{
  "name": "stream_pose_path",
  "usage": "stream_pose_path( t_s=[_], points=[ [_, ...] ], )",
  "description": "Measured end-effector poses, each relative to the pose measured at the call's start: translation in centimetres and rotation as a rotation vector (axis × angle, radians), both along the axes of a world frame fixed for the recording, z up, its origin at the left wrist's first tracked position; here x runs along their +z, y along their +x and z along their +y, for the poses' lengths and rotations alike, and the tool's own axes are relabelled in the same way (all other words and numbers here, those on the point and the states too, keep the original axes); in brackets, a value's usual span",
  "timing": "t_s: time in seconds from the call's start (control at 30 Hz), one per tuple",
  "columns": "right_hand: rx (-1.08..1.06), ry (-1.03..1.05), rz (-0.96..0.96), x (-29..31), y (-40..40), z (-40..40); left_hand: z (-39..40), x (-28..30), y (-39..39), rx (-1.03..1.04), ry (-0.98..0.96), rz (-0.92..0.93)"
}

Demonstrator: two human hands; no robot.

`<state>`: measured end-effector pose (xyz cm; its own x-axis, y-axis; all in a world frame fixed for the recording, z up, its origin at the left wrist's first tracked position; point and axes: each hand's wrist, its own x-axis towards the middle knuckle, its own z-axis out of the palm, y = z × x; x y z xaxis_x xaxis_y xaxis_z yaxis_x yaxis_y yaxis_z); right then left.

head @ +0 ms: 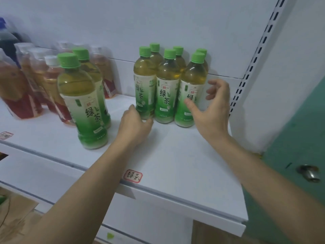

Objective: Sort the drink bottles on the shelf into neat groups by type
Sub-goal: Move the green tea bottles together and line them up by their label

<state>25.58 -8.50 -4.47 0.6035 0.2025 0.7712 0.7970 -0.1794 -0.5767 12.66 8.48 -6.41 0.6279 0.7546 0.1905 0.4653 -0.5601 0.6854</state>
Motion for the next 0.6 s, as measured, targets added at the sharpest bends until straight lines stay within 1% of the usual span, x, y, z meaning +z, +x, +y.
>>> stream_pose_path(
  t_s=[0.07,0.13,0.2,0.27,0.33,0.37,0.47,0.5,0.53,0.6],
  points=[
    [0.091,0.005,-0.110,2.6,-2.2,1.2,-0.9,0.8,-2.6,-0.106,0.081,0.111],
    [0.261,-0.058,-0.133,5.6,-4.9,3.4,-1.4,1.4,-5.8,-0.284,0.166,0.150],
    [0.439,-0.148,-0.165,8.4,-7.9,6.3,-1.0,2.0,-9.2,-0.416,0.182,0.134],
    [0.572,-0.275,-0.240,10.8,-10.3,8.5,-0.5,2.4,-11.8,-0.483,0.154,0.072],
    [0.638,-0.416,-0.316,12.6,-12.2,10.9,0.7,2.7,-14.5,-0.466,0.148,-0.029],
    [0.637,-0.487,-0.345,13.3,-12.8,11.9,1.5,2.7,-15.6,-0.417,0.158,-0.106],
    [0.611,-0.661,-0.366,14.2,-13.6,14.4,3.8,1.9,-17.4,-0.167,0.184,-0.338],
    [0.614,-0.677,-0.348,14.2,-13.6,14.8,4.4,1.5,-17.5,-0.102,0.174,-0.364],
    [0.613,-0.679,-0.333,14.3,-13.5,15.0,4.8,1.1,-17.3,-0.064,0.149,-0.347],
    [0.576,-0.679,-0.338,14.5,-13.2,14.6,5.0,0.2,-16.5,-0.074,0.092,-0.268]
  ],
)
